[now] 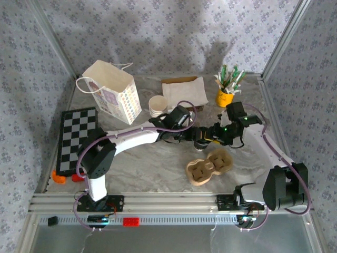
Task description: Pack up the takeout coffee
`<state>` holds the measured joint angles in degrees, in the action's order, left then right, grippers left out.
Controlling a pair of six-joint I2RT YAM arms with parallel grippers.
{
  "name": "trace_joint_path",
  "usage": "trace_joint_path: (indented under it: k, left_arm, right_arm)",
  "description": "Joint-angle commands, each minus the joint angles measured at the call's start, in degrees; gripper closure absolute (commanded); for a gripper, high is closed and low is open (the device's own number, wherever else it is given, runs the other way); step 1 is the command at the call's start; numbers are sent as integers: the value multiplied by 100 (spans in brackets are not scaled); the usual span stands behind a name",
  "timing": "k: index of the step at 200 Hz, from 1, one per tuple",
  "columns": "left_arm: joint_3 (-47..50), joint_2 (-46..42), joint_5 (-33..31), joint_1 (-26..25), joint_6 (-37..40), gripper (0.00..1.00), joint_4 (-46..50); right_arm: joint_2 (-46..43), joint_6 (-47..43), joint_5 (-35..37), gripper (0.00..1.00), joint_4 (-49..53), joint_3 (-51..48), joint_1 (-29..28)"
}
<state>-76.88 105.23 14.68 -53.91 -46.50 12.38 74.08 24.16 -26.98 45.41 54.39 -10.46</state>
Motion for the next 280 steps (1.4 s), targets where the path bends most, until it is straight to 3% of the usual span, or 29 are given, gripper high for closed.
trace_joint_path:
  k: [1,51,81,201,280]
  left_arm:
    - [69,393,-415,-18,206,57,1007]
    - [-119,415,-482,-14,249,57,1084]
    - [-180,436,-494,-16,273,57,1084]
    - [-222,437,-474,-23,282,57,1082]
    - [-270,455,-501,-49,290,57,1107]
  right_arm:
    - [186,41,21,60,188,-397,18]
    - [-321,134,-332,53,450,53,117]
    - [-441,150,-95,49,684,302,394]
    - [293,-180,606,64,891,643,121]
    - [330,-199,592,65,1159,863,-7]
